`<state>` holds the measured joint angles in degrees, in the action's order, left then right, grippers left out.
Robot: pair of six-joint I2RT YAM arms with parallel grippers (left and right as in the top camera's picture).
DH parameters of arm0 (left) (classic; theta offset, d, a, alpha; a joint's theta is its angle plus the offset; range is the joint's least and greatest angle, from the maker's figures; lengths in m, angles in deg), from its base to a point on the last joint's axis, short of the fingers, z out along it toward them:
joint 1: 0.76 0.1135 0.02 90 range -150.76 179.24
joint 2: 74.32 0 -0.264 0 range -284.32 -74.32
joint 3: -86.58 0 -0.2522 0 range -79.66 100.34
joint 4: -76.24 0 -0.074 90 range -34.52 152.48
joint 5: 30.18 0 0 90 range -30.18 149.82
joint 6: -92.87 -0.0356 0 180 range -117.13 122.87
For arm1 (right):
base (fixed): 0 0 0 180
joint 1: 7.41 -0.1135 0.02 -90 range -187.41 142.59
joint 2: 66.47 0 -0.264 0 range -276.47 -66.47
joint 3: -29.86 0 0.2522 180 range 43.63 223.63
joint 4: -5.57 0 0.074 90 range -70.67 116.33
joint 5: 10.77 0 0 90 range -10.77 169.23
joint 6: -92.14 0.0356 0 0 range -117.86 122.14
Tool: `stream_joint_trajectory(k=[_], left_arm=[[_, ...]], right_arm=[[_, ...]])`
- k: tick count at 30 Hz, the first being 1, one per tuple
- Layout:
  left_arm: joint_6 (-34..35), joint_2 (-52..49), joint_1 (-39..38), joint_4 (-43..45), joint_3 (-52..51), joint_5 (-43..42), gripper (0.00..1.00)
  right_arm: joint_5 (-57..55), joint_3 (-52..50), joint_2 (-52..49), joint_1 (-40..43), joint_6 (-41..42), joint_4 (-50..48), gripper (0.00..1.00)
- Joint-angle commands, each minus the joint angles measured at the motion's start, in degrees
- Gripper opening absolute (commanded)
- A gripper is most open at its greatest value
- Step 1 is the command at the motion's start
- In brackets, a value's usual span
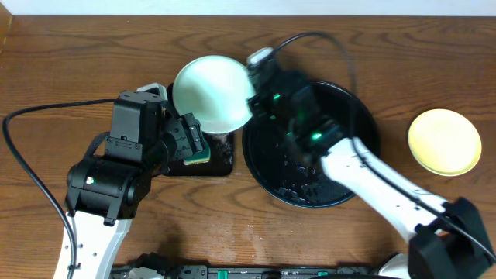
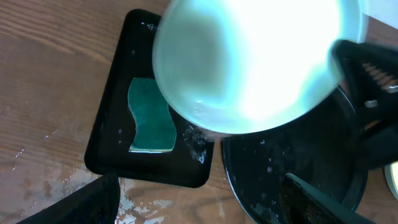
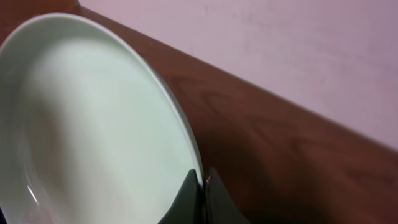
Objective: Clean dirty plates on tray and stack at the side
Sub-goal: 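Lift the pale green plate with the right gripper and tilt it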
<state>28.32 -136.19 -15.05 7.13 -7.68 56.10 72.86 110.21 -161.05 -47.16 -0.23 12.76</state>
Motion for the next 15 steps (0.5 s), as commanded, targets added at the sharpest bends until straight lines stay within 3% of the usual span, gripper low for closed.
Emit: stream_joint_trajectory(k=[1,15], left_arm=[[-0.3,0.0,0.2,-0.1,1.1,0.3,0.82],[-0.4,0.0,0.2,-0.1,1.1,0.3,0.83]], right_arm=[[-10.1,0.9,-0.2,-2.8,-9.3,-2.9,0.01],[-16.6,0.9,0.6,-8.7,-17.9,-9.1,0.01]])
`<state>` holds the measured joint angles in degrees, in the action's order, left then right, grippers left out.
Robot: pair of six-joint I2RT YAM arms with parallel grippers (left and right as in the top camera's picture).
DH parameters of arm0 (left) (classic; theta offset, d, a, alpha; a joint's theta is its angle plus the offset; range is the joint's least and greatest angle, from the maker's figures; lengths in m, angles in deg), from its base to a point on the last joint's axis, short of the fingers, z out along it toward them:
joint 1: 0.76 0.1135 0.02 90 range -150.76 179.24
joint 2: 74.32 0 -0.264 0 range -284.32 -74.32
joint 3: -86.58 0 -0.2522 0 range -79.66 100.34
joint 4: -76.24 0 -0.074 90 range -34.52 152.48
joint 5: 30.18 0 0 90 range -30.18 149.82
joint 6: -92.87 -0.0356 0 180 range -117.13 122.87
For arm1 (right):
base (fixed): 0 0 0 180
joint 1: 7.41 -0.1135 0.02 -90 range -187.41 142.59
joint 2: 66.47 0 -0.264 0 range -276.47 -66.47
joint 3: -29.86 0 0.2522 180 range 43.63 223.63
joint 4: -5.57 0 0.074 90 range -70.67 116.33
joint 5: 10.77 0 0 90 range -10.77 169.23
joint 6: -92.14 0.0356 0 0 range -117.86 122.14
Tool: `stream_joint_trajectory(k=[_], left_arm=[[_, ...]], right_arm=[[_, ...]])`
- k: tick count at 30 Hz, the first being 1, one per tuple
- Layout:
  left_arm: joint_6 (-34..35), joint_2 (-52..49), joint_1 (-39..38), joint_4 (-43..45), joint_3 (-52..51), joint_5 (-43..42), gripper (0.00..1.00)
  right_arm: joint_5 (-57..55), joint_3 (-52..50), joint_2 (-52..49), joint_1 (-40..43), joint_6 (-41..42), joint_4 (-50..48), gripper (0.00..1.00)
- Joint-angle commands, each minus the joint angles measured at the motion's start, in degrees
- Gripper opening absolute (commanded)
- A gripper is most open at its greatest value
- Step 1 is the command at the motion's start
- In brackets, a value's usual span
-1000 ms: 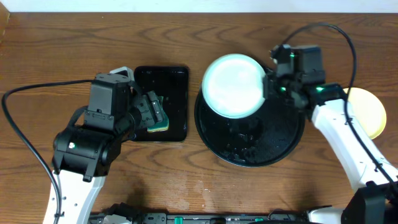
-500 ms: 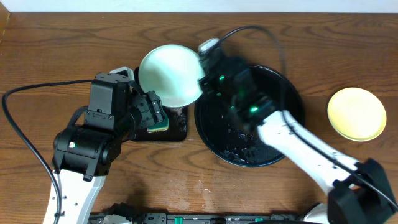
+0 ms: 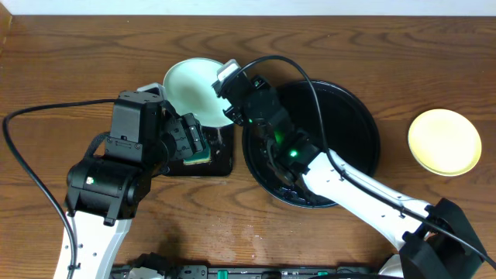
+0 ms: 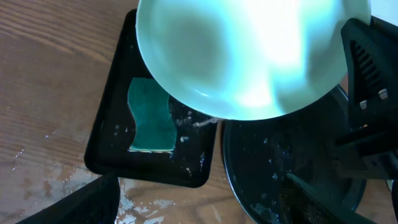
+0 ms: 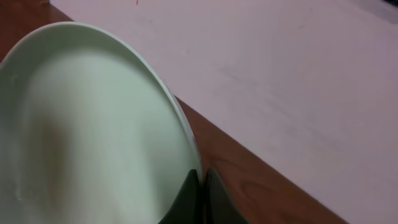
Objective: Clean dirty plates on tray and stack at the side
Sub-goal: 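Lift the pale green plate with the right gripper and tilt it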
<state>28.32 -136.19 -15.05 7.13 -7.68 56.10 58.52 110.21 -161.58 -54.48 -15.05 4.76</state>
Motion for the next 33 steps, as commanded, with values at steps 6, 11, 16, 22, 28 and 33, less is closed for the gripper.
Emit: stream_joint_trajectory(k=[6,11,16,22,28,33], left_arm=[[-0.3,0.0,0.2,-0.1,1.1,0.3,0.83],[-0.3,0.0,0.2,-0.1,1.1,0.3,0.83],[-0.4,0.0,0.2,-0.1,1.1,0.3,0.83],[-0.4,0.0,0.2,-0.1,1.1,0.3,0.83],[-0.3,-0.2,0.2,-0.1,1.1,0.3,0.83],[-0.4,-0.2,0.2,-0.1,1.1,0.3,0.83]], right_arm=[[-5.4,0.9,1.2,-2.6,-5.8,-3.1,0.01],[-6.3,0.9,1.2,-3.3,-8.1,-4.2,0.01],[-6.3,0.9,1.2,-3.9,-8.9,-4.4,0.01],[-6.3,0.9,1.2,-4.0,-8.9,-4.4,0.01],[-6.3,0.9,1.2,-4.0,-8.9,-4.3,0.01],[-6.3,0.9,1.2,-4.0,-8.8,-4.3,0.01]])
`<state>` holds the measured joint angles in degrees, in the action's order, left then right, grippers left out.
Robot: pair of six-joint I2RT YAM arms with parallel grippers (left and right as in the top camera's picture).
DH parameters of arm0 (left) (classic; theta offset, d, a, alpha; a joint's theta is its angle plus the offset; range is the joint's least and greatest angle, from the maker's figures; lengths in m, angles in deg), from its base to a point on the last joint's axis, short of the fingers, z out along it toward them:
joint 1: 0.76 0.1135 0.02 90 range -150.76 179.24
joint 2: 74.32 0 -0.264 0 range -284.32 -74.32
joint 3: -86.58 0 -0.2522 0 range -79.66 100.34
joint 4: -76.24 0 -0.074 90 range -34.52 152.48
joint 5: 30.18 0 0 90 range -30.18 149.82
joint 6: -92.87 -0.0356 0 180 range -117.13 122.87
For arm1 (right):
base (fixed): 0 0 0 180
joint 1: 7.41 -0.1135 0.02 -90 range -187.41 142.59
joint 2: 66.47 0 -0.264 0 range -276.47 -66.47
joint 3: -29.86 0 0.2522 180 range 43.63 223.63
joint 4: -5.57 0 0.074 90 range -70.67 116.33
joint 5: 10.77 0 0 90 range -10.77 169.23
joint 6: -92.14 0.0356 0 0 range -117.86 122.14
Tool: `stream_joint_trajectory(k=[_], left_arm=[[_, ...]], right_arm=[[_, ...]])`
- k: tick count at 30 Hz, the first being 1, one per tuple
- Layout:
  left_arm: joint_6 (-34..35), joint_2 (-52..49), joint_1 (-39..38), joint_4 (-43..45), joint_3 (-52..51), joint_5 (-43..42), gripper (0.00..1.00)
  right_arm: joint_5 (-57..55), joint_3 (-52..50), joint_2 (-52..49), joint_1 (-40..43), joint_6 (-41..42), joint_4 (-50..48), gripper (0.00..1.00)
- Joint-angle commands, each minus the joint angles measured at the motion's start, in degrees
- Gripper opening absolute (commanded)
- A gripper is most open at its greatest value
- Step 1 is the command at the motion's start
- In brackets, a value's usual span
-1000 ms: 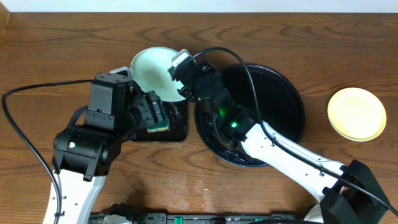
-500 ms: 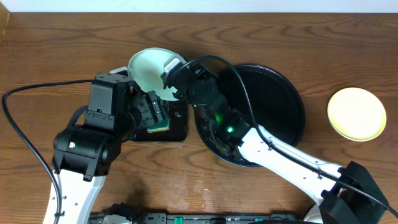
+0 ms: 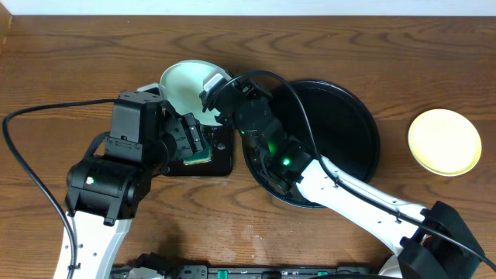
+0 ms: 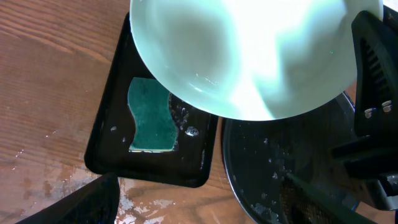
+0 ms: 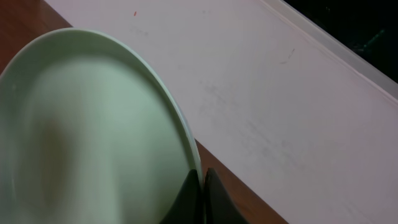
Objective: Clean dirty plates on tray and stack at the side
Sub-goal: 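Lift the pale green plate with the right gripper and tilt it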
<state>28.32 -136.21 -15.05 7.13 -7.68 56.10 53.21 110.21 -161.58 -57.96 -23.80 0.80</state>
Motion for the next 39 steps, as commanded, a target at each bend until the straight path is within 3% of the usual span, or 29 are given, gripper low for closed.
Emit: stream_joint_trajectory(k=[1,20,23,26,29,32,34,39], left_arm=[[-0.3,-0.2,0.2,-0.1,1.1,0.3,0.83],[-0.3,-0.2,0.2,-0.1,1.1,0.3,0.83],[-0.3,-0.2,0.2,-0.1,1.1,0.3,0.83],[-0.3,-0.2,0.2,-0.1,1.1,0.3,0.83],[-0.3,-0.2,0.2,-0.1,1.1,0.3,0.83],[-0.3,-0.2,0.2,-0.1,1.1,0.3,0.83],[-0.3,-0.2,0.2,-0.1,1.1,0.3,0.83],[-0.4,-0.2,0.2,-0.1,1.1,0.3,0.83]], right_arm=[[-1.0,0.9,1.2,-0.5,-0.1,-0.4,0.01],[-1.9,0.9,1.2,-0.5,-2.4,-1.5,0.01],[-4.5,0.9,1.1,-0.7,-9.2,-2.6,0.01],[-6.6,0.9,1.1,-0.1,-2.4,-4.4,0.01],[-5.1,0.9,1.1,-0.9,-8.5,-3.5,0.01],[-6.9,0.9,1.1,-1.0,-2.5,-4.7,0.01],[-6.1,0.9,1.1,-1.4,-6.3,-4.5,0.01],[-5.9,0.9,1.1,-1.7,-3.9,-5.3,0.01]])
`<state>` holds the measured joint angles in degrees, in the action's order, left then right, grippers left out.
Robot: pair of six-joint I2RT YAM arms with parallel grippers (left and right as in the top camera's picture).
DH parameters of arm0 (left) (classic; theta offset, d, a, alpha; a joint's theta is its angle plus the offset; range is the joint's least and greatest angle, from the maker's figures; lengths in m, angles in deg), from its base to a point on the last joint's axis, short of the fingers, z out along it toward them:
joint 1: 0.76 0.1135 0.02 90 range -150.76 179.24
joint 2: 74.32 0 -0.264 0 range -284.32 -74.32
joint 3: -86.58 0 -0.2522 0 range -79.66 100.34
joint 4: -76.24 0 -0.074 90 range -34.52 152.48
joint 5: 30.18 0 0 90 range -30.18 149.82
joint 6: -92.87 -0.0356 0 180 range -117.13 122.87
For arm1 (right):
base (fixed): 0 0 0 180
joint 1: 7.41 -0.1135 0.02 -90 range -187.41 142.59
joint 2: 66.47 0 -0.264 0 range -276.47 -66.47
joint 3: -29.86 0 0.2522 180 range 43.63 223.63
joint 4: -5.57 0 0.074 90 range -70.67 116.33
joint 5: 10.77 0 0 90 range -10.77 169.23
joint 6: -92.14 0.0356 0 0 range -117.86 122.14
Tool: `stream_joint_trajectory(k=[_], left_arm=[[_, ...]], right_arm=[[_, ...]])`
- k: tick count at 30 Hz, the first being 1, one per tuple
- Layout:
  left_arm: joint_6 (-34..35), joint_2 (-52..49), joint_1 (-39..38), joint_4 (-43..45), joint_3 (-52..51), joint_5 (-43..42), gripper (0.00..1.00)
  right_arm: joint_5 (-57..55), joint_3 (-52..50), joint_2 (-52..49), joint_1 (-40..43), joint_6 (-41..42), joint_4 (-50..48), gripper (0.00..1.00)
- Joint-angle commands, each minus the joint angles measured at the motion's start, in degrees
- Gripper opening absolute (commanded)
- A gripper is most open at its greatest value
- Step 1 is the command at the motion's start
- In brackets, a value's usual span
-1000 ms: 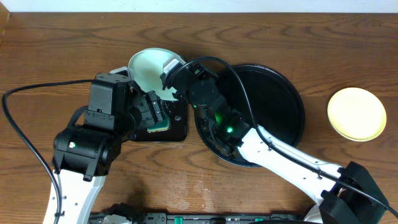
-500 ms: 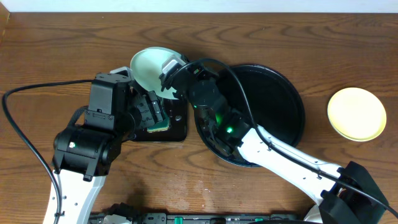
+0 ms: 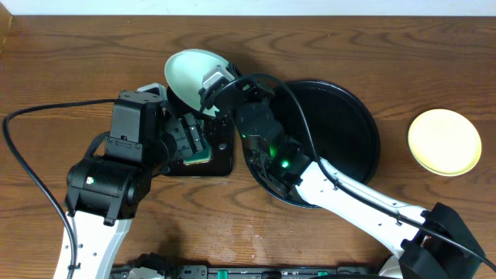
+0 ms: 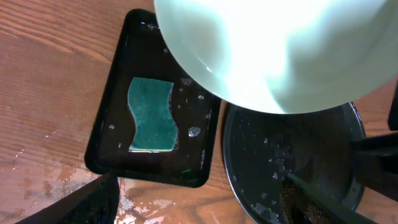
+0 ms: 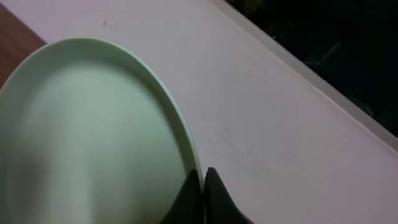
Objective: Clean dirty plates on tray and stack at the side
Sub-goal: 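Lift the pale green plate with the right gripper and tilt it, then place the pale green plate on top of the stack at right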
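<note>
My right gripper (image 3: 214,84) is shut on the rim of a pale green plate (image 3: 188,73). It holds the plate steeply tilted above the far end of the small black sponge tray (image 4: 107,134). In the right wrist view the fingertips (image 5: 203,177) pinch the plate's edge (image 5: 93,137) against a pale wall. The wet plate (image 4: 273,50) fills the top of the left wrist view. A green sponge (image 4: 151,114) lies in the sponge tray. My left gripper (image 4: 199,205) hangs open above that tray's near edge, with nothing between its fingers (image 4: 81,202).
The big round black tray (image 3: 341,155) lies right of the sponge tray, wet, with droplets (image 4: 273,168). A yellow plate (image 3: 444,141) rests on the table at the far right. Water is smeared on the wood (image 4: 134,205) near the sponge tray.
The plate in my right gripper is tipped more steeply and sits a little farther back, so more of the sponge tray shows. My left arm has not moved.
My right gripper first held the green plate nearly face-up between the round tray and the sponge tray. It then had the plate farther left over the sponge tray, more tilted at each moment, and now steepest. My left gripper stayed open over the sponge.
</note>
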<state>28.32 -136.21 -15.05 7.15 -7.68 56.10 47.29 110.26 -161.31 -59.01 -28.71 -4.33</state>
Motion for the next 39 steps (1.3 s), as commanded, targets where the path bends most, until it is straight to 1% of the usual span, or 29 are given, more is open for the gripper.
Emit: stream_joint_trajectory(k=[1,5,7,8,9,11,13,15,16,20,22,24,28,30,35,39], left_arm=[[-0.4,-0.2,0.2,-0.1,1.1,0.3,0.83],[-0.4,-0.2,0.2,-0.1,1.1,0.3,0.83],[-0.4,-0.2,0.2,-0.1,1.1,0.3,0.83],[-0.3,-0.2,0.2,-0.1,1.1,0.3,0.83],[-0.3,-0.2,0.2,-0.1,1.1,0.3,0.83],[-0.3,-0.2,0.2,-0.1,1.1,0.3,0.83],[-0.3,-0.2,0.2,-0.1,1.1,0.3,0.83],[-0.3,-0.2,0.2,-0.1,1.1,0.3,0.83],[-0.3,-0.2,0.2,-0.1,1.1,0.3,0.83],[-0.3,-0.2,0.2,-0.1,1.1,0.3,0.83],[-0.3,-0.2,0.2,-0.1,1.1,0.3,0.83],[-0.3,-0.2,0.2,-0.1,1.1,0.3,0.83],[-0.3,-0.2,0.2,-0.1,1.1,0.3,0.83],[-0.3,-0.2,0.2,-0.1,1.1,0.3,0.83],[-0.3,-0.2,0.2,-0.1,1.1,0.3,0.83],[-0.3,-0.2,0.2,-0.1,1.1,0.3,0.83]], right_arm=[[-0.1,0.8,0.9,-0.7,1.0,-0.2,0.01],[-1.3,0.8,0.9,-0.7,1.0,-0.2,0.01],[-3.4,0.8,0.9,-0.6,3.7,0.7,0.01],[-6.3,0.8,0.9,-0.2,10.4,3.1,0.01],[-7.1,0.8,0.9,0.0,13.3,4.4,0.01],[-8.1,0.8,0.9,1.2,28.8,14.1,0.01],[-3.8,0.8,0.9,2.8,46.7,26.4,0.01],[2.2,0.8,0.9,4.4,56.6,33.3,0.01],[5.1,0.8,1.2,5.5,58.8,35.5,0.01],[14.3,0.8,4.8,11.6,62.2,41.7,0.01],[19.9,0.8,7.8,16.4,64.0,45.3,0.01],[24.7,0.8,10.2,21.9,64.7,48.6,0.01],[32.5,0.8,13.5,36.0,64.7,56.5,0.01],[35.1,0.8,13.9,43.2,64.4,60.7,0.01],[40.5,0.7,13.1,60.2,60.3,69.6,0.01],[37.0,0.4,12.3,70.4,58.9,71.3,0.01]])
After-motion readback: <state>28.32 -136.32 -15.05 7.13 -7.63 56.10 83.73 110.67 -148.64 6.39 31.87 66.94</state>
